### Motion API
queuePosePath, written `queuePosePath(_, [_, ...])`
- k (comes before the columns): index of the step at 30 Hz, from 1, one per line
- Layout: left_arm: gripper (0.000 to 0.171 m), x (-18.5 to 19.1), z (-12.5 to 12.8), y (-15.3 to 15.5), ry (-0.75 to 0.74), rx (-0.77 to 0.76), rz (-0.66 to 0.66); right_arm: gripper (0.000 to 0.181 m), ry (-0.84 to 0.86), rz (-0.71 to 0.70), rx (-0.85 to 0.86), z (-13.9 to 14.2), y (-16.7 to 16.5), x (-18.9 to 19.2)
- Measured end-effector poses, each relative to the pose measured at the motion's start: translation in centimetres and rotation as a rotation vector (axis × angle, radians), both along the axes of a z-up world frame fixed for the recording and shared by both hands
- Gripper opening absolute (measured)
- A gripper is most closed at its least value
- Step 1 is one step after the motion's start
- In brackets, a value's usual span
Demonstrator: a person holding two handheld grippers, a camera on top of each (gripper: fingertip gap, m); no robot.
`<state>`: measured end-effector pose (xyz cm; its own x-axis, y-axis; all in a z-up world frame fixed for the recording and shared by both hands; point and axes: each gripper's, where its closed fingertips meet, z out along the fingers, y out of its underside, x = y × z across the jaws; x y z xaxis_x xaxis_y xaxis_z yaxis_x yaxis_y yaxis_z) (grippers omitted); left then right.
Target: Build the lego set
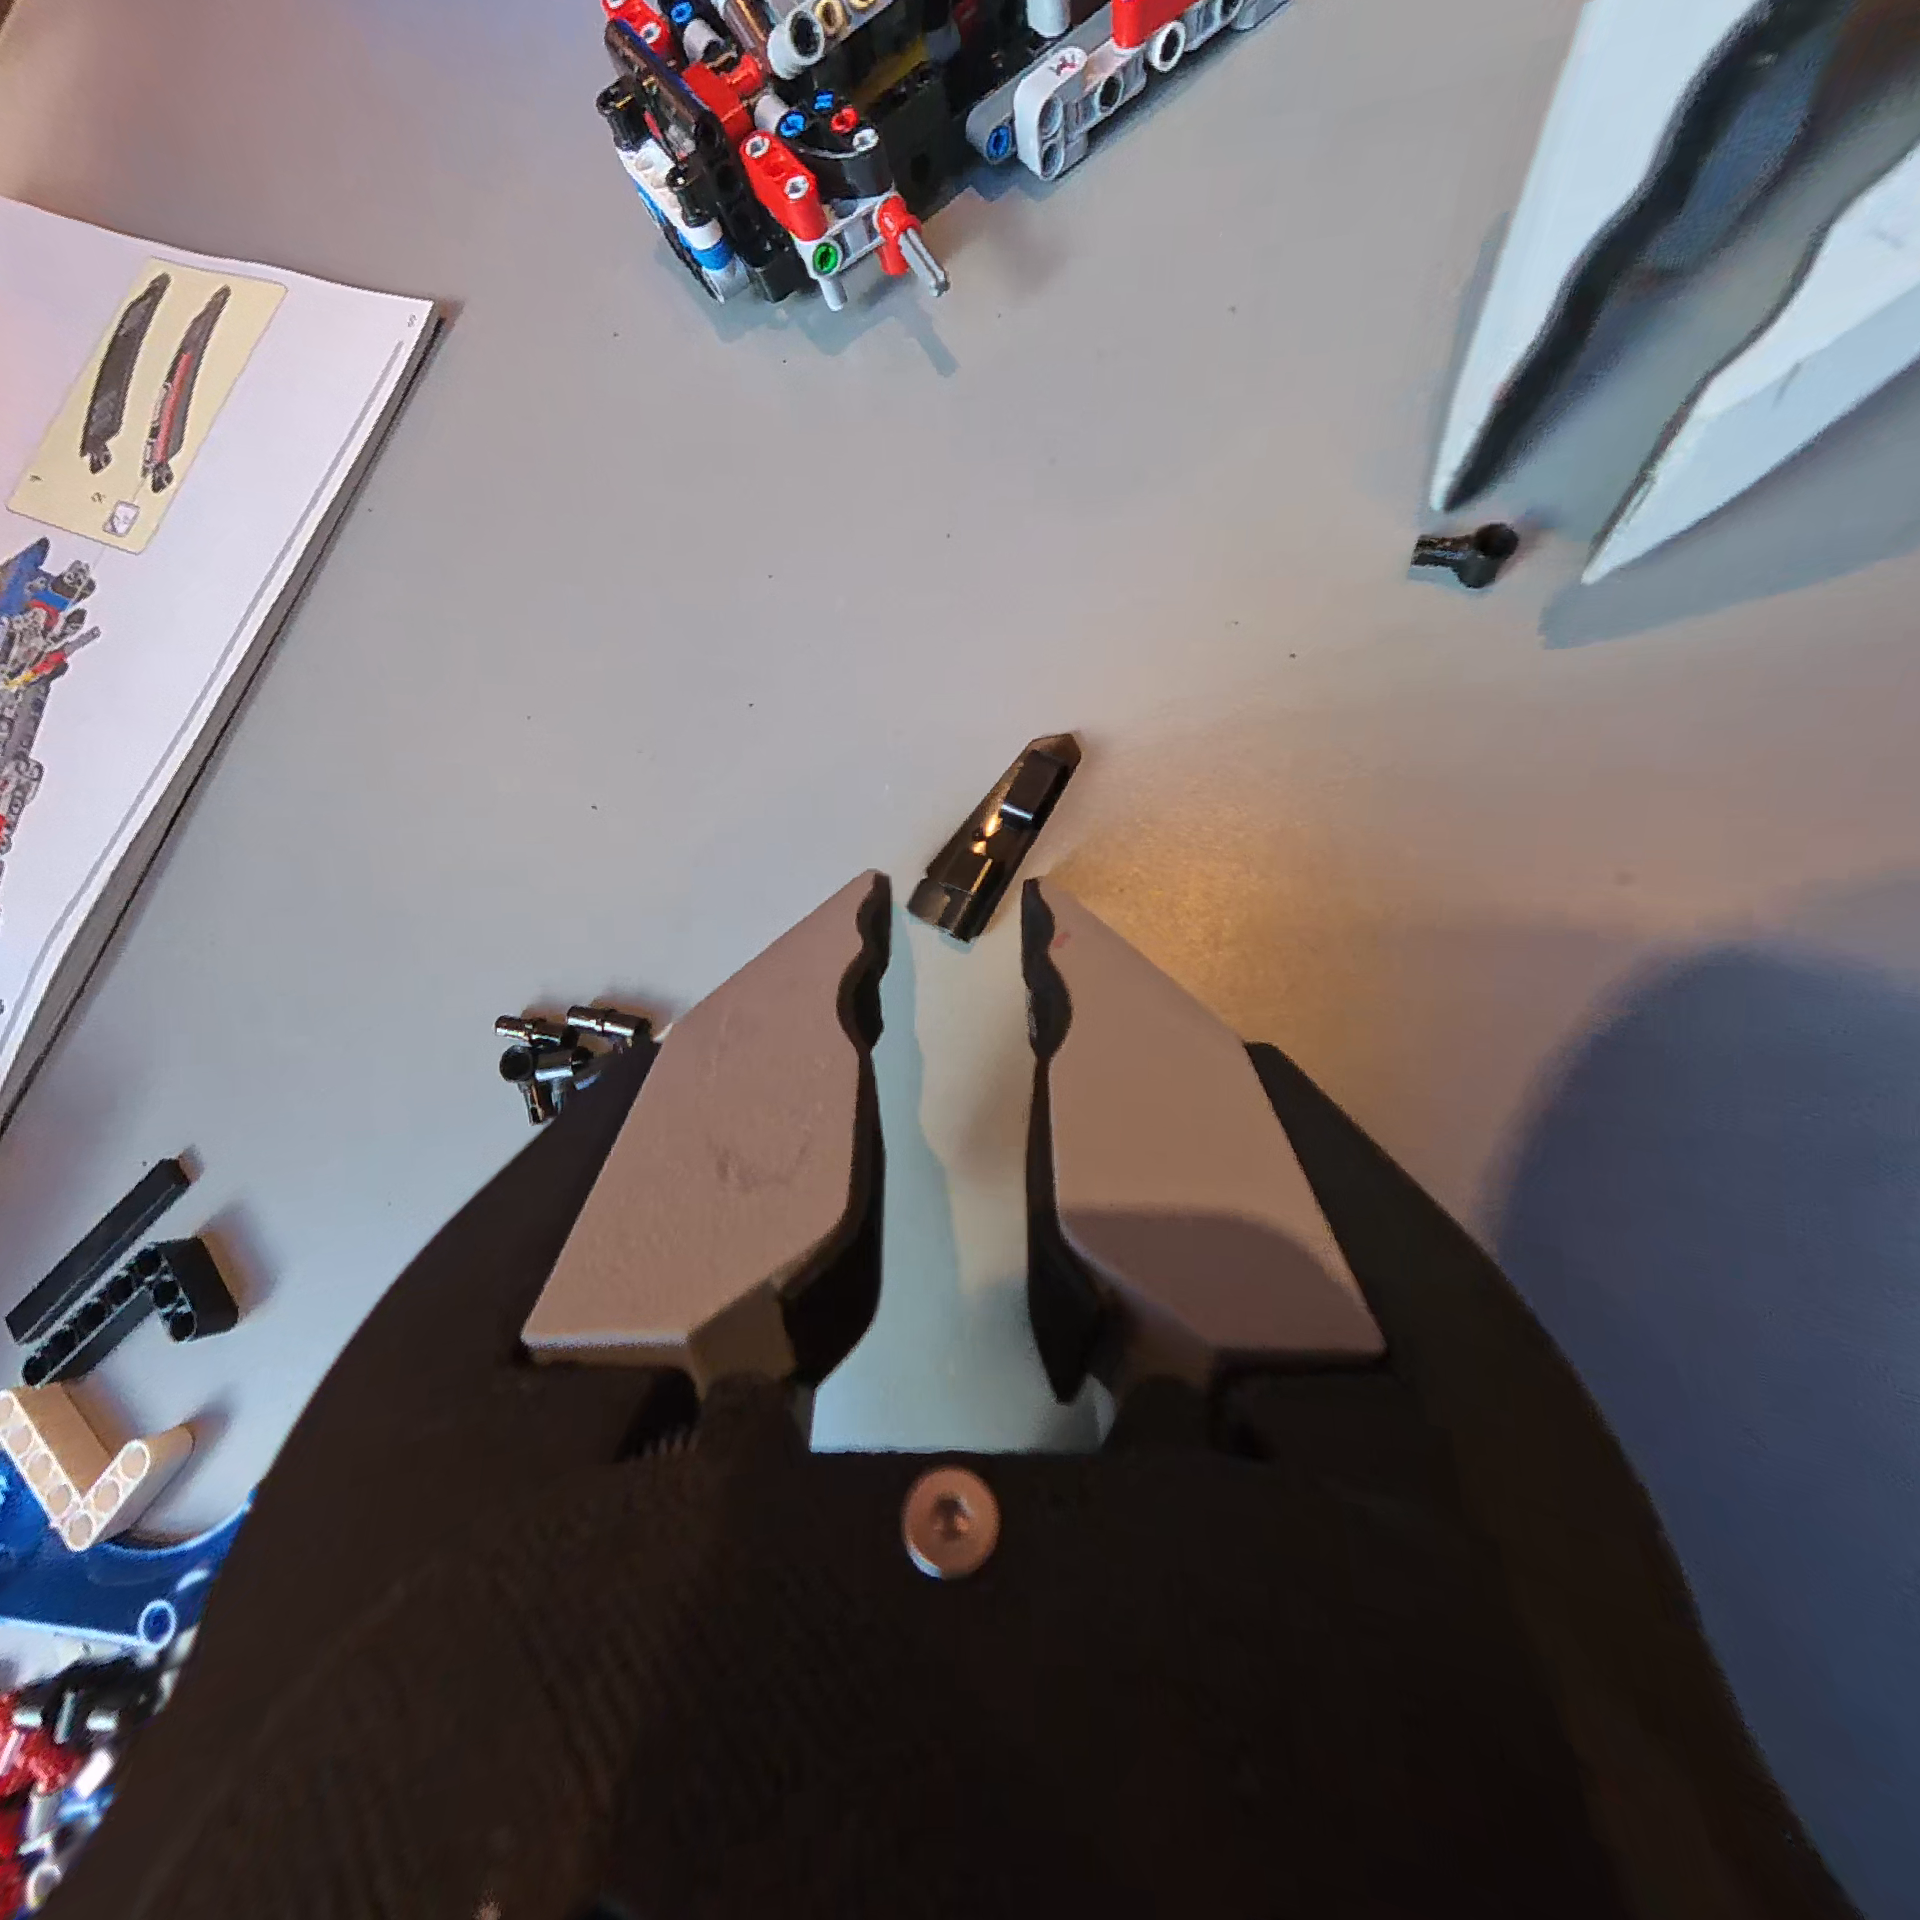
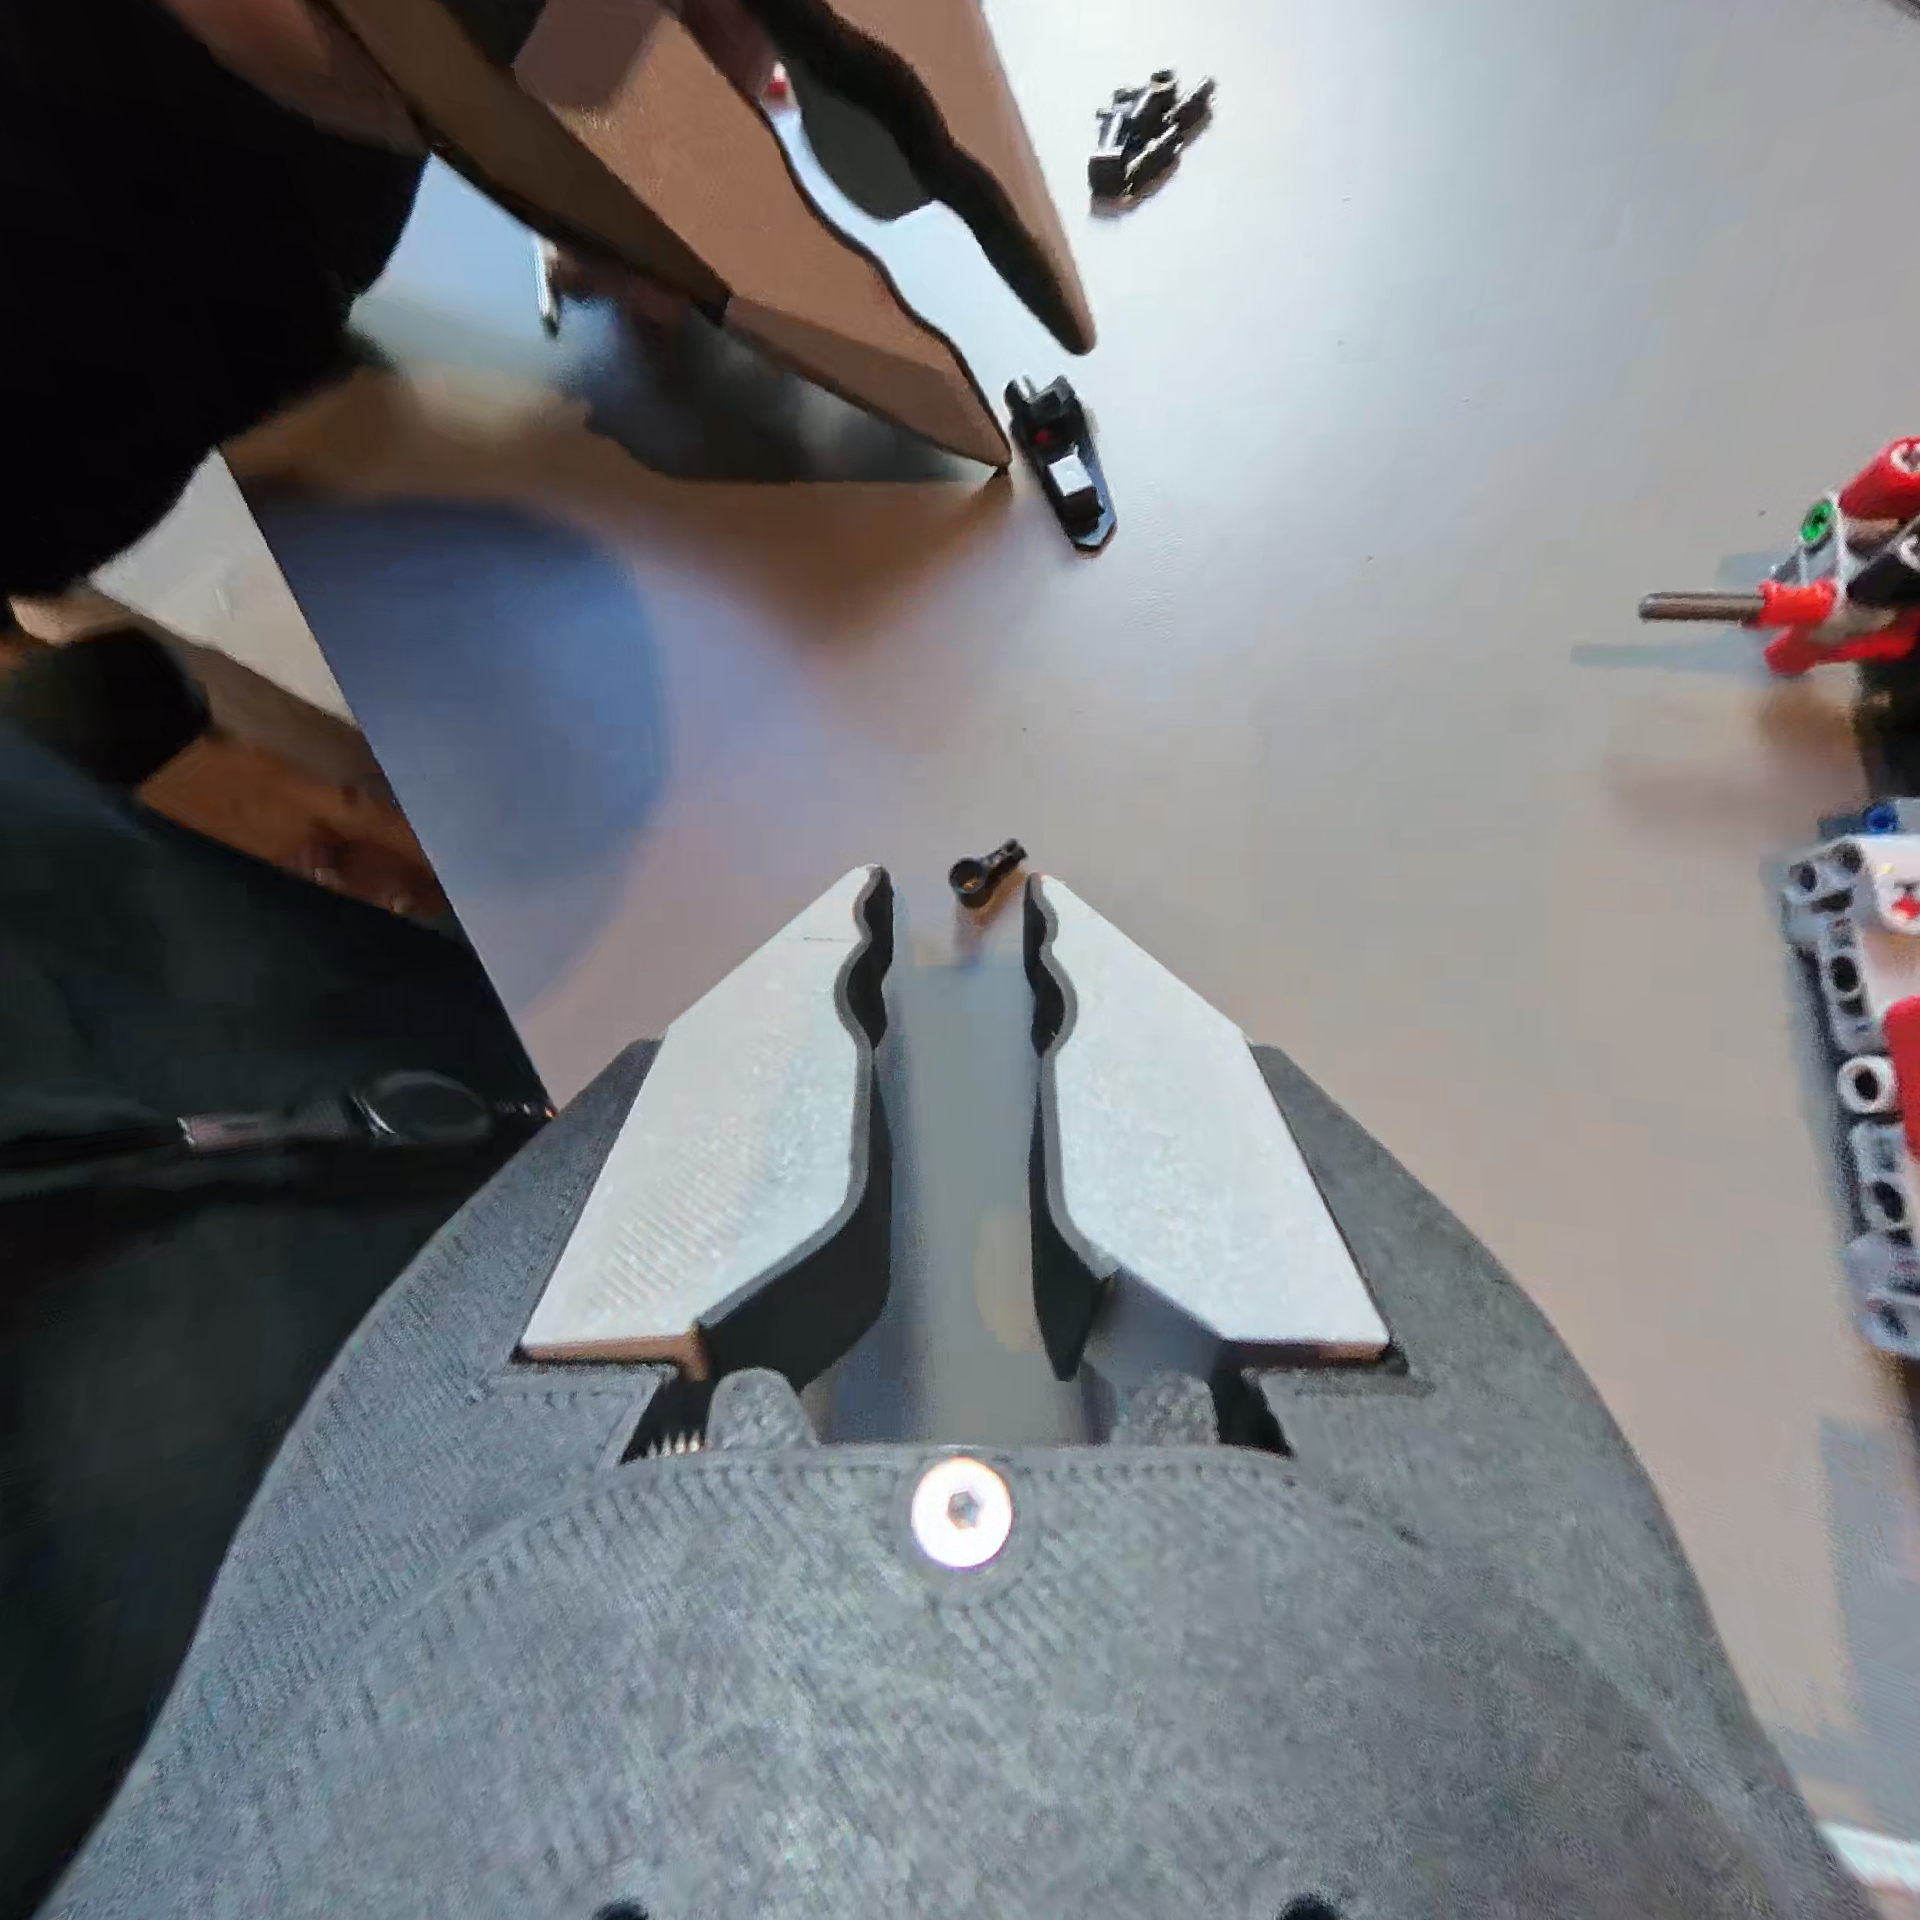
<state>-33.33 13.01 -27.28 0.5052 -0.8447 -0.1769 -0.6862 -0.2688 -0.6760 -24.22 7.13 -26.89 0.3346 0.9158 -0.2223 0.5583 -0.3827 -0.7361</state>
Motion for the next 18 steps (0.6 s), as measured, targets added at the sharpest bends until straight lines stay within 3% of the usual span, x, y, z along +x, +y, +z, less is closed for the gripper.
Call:
queuePosePath(2, [0.024,-0.2,0.0,0.2,-0.009,-0.014,0.03,0.022,0.006,-0.046,0.024,0.2,0.0,-0.1])
queuePosePath(5, [0.025,-0.4,0.0,0.2,0.005,-0.011,0.041,0.004,-0.035,-0.072,0.094,0.0,0.6,0.0])
queuePosePath(10, [0.03,0.0,1.2,-0.5,0.025,0.053,-0.007,0.005,-0.06,-0.034,0.073,-0.5,0.7,-0.3])
queuePosePath(14, [0.028,1.4,2.2,-1.9,-0.016,0.061,-0.112,0.003,-0.106,0.068,0.131,-0.7,0.6,-0.5])
queuePosePath(18, [0.025,3.8,2.0,-4.2,-0.049,-0.003,-0.245,0.003,-0.263,0.225,0.361,-0.9,0.9,-0.1])
